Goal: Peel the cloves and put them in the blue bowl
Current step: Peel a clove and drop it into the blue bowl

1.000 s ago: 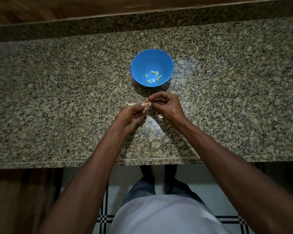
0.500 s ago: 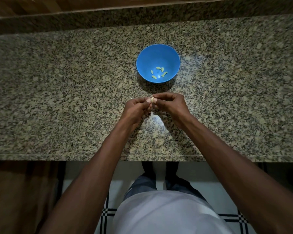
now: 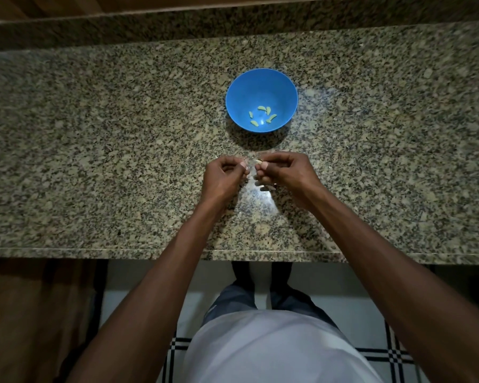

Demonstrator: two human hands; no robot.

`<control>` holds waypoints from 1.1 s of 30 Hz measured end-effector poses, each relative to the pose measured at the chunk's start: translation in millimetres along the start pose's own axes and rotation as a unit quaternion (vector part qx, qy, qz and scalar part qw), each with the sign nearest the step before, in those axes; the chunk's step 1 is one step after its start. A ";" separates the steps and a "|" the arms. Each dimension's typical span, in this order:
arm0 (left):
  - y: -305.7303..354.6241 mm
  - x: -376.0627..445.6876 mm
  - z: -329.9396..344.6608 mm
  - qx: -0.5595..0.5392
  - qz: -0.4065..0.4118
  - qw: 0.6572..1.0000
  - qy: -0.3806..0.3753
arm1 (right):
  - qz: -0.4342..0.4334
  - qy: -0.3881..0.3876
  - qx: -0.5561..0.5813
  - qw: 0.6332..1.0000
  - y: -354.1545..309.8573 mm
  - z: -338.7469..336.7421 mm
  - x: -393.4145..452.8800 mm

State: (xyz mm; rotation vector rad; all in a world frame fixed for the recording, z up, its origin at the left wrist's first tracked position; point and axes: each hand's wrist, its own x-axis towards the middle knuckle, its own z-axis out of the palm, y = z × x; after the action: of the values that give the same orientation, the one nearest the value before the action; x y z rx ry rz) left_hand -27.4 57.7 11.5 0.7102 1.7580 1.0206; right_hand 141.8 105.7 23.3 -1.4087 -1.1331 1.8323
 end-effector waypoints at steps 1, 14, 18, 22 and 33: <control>-0.4 -0.2 -2.1 0.014 0.005 1.000 -0.004 | 0.002 0.001 -0.009 1.000 -1.8 -4.1 -0.6; -15.5 -9.1 -2.1 0.261 0.181 0.948 0.022 | -0.099 0.087 -0.373 0.918 -14.3 -43.0 28.9; -19.3 -15.4 -10.5 0.229 0.149 0.961 0.047 | -0.137 0.089 -0.401 0.901 -2.3 -33.1 3.1; -21.2 -14.3 -24.6 0.226 0.158 0.955 0.109 | -0.169 0.079 -0.436 0.880 18.9 -20.3 -12.1; -14.4 9.4 -29.2 0.267 0.160 0.946 0.086 | -0.221 0.061 -0.448 0.864 18.4 5.1 -7.1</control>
State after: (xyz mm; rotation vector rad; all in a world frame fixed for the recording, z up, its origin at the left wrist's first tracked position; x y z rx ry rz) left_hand -58.2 48.9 0.6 1.3133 2.1487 0.8311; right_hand 140.1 89.5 11.2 -1.4896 -2.1737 0.8667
